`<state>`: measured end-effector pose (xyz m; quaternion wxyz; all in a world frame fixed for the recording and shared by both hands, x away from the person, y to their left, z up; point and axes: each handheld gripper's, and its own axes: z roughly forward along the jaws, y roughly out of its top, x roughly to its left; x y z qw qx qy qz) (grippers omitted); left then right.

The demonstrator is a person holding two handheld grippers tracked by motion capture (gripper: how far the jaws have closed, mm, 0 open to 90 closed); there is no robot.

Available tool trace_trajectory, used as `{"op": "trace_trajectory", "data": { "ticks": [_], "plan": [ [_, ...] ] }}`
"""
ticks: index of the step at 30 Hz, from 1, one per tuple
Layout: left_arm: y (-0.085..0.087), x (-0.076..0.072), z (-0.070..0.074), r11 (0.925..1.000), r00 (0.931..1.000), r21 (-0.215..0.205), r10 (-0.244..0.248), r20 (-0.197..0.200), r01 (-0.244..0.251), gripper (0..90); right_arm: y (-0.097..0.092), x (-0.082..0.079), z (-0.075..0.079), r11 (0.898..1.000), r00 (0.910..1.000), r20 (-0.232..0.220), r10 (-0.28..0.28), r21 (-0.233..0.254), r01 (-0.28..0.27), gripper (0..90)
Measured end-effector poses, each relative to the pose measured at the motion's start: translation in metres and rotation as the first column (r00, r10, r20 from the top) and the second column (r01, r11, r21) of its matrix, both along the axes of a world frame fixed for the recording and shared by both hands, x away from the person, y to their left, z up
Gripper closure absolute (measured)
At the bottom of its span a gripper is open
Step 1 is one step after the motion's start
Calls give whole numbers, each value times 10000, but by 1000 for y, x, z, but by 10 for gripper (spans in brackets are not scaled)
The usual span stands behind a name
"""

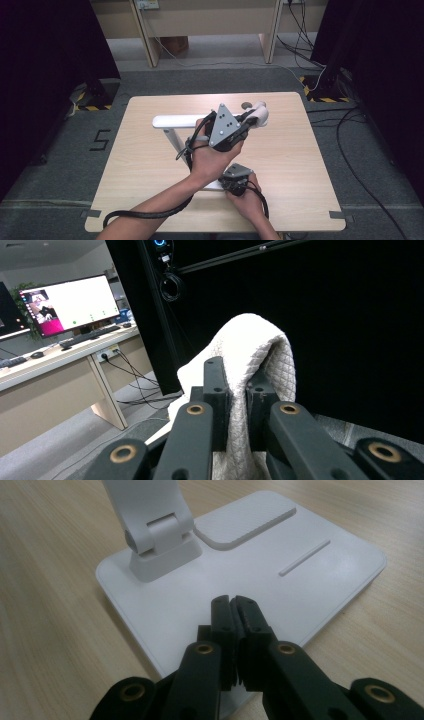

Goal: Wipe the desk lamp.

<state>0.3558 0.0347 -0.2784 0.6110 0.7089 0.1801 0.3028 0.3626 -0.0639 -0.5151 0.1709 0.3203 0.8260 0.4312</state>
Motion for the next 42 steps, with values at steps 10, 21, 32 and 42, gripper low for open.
{"op": "trace_trajectory", "data": {
  "ticks": [10, 21, 32, 42],
  "plan": [
    [-9, 1, 1, 9999, 9999, 105, -103, 7, 103, 835, 0, 0, 0, 10000, 10000, -17, -10, 4, 10, 875],
    [-15, 1, 1, 9998, 9999, 113, -168, -40, 169, 835, 0, 0, 0, 10000, 10000, -11, -9, 4, 9, 876],
    [-21, 1, 2, 9995, 9996, 160, -288, -25, 288, 835, 0, 0, 0, 10000, 10000, -19, -19, 25, 19, 872],
    [-22, -1, 4, 9988, 9988, 132, -473, -116, 475, 835, 0, 0, 0, 10000, 10000, -26, -37, 9, 37, 870]
  ]
}}
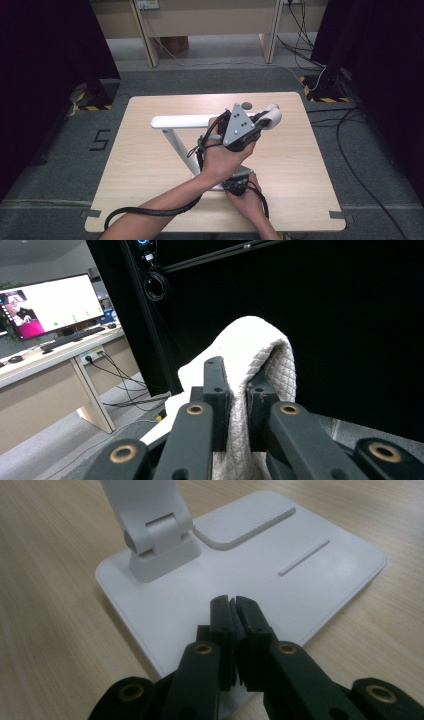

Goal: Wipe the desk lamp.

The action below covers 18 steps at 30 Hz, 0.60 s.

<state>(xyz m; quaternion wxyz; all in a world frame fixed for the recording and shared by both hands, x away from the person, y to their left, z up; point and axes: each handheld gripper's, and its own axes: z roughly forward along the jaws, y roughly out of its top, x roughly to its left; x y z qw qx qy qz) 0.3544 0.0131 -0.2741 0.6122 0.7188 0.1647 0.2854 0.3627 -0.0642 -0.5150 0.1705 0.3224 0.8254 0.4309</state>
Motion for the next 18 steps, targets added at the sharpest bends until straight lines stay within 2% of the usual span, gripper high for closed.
{"op": "trace_trajectory", "data": {
  "ticks": [7, 10, 14, 18],
  "plan": [
    [9, -12, 8, 9995, 9995, 2, -309, 42, 309, 836, 0, 0, 0, 10000, 10000, -22, -1, 41, 1, 868],
    [18, -18, 11, 9992, 9992, 46, -397, 74, 397, 836, 0, 0, 0, 10000, 10000, -41, -9, 53, 9, 866],
    [36, -23, 14, 9992, 9991, 61, -404, 131, 403, 836, 0, 0, 0, 10000, 10000, -67, -28, 62, 29, 866],
    [61, -30, 15, 9993, 9989, 107, -353, 300, 350, 836, 0, 0, 0, 10000, 10000, -66, -16, 64, 17, 865]
  ]
}}
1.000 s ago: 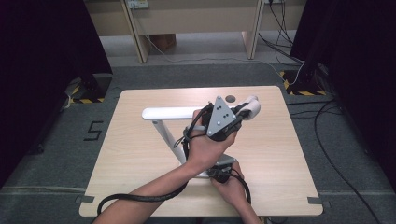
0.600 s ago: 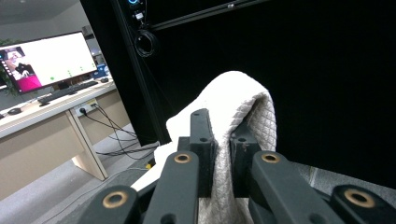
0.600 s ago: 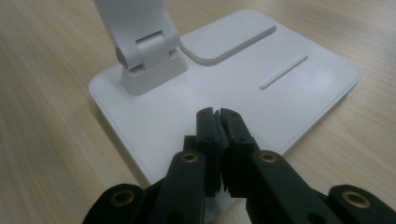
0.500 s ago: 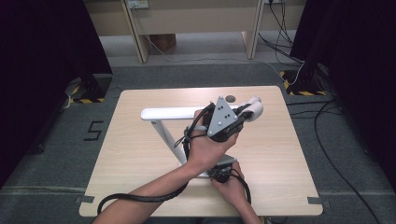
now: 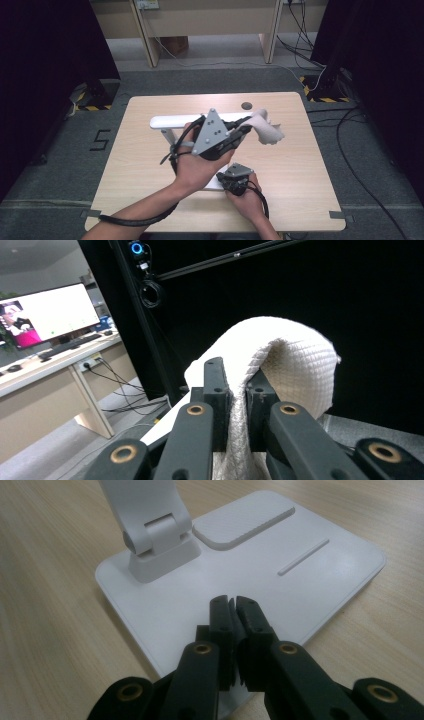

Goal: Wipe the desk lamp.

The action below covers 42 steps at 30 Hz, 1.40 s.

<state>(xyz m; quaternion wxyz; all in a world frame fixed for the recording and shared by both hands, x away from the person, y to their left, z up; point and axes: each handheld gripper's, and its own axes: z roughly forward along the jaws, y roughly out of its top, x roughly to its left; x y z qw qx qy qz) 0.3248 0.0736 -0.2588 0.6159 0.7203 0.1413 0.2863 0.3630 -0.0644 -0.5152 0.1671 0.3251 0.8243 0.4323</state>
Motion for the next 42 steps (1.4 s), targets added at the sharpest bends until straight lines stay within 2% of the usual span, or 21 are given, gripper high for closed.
{"op": "trace_trajectory", "data": {
  "ticks": [7, 14, 18, 25, 30, 36, 39, 42],
  "plan": [
    [56, -8, -5, 9989, 9989, -92, 462, 25, -461, 835, 0, 0, 0, 10000, 10000, -18, -9, -11, 9, 862],
    [108, -17, -17, 9944, 9944, -205, 1043, 189, -1040, 835, 0, 0, 0, 10000, 10000, -5, -18, -8, 18, 862],
    [136, -23, -28, 9870, 9876, -373, 1568, 77, -1564, 835, 0, 0, 0, 10000, 10000, 14, -29, -17, 29, 861],
    [175, -35, -52, 9740, 9747, -391, 2222, -233, -2229, 835, 0, -1, 0, 10000, 10000, 18, -30, -20, 30, 860],
    [198, -40, -65, 9601, 9618, -662, 2688, -525, -2719, 835, 0, -1, 0, 10000, 10000, 61, -37, -48, 37, 859],
    [217, -50, -75, 9491, 9496, -544, 3068, -638, -3103, 835, 0, 0, 0, 10000, 10000, 42, -34, -42, 34, 859],
    [223, -47, -80, 9423, 9423, -542, 3258, -774, -3303, 835, 0, -1, 0, 10000, 10000, 59, -46, -65, 47, 859],
    [225, -39, -82, 9362, 9373, -733, 3375, -863, -3439, 836, 0, -1, 0, 10000, 10000, 61, -47, -62, 48, 859]
  ]
}}
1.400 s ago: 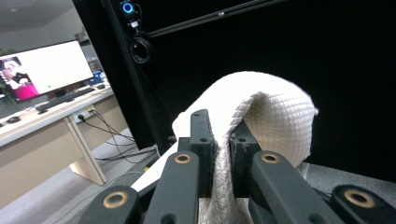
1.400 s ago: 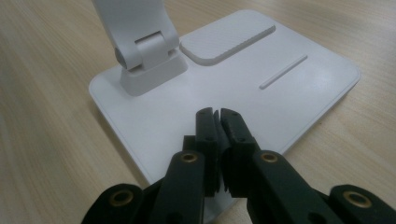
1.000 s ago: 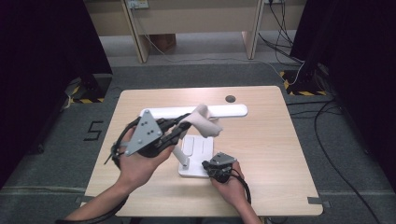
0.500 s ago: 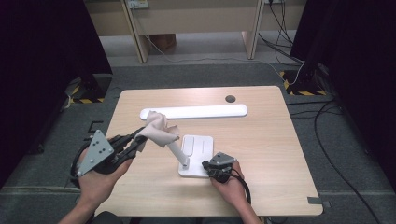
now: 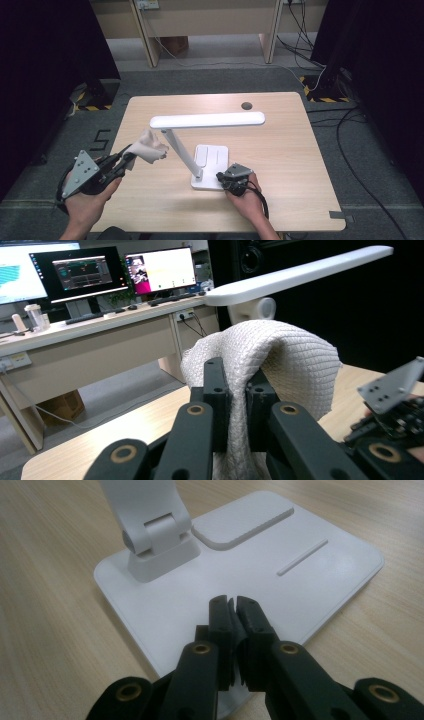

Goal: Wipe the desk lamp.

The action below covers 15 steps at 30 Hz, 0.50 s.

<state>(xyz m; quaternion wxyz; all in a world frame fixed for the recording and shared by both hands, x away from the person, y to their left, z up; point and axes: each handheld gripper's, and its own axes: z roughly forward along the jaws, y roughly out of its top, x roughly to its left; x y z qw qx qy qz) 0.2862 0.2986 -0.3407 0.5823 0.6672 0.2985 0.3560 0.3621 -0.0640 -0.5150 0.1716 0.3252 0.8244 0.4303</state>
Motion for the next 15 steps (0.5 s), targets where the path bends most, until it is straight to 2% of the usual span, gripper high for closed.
{"op": "trace_trajectory", "data": {
  "ticks": [6, 12, 15],
  "plan": [
    [-9, 15, 2, 9991, 9991, 93, -422, 107, 421, 835, 0, 0, 0, 10000, 10000, -13, 11, 17, -11, 859],
    [-20, 33, 2, 9960, 9963, -273, -858, -74, 856, 835, 0, 0, 0, 10000, 10000, 7, 11, 5, -11, 859],
    [-24, 38, 2, 9949, 9951, -251, -981, -81, 979, 835, 0, 0, 0, 10000, 10000, -11, 10, 19, -10, 859]
  ]
}}
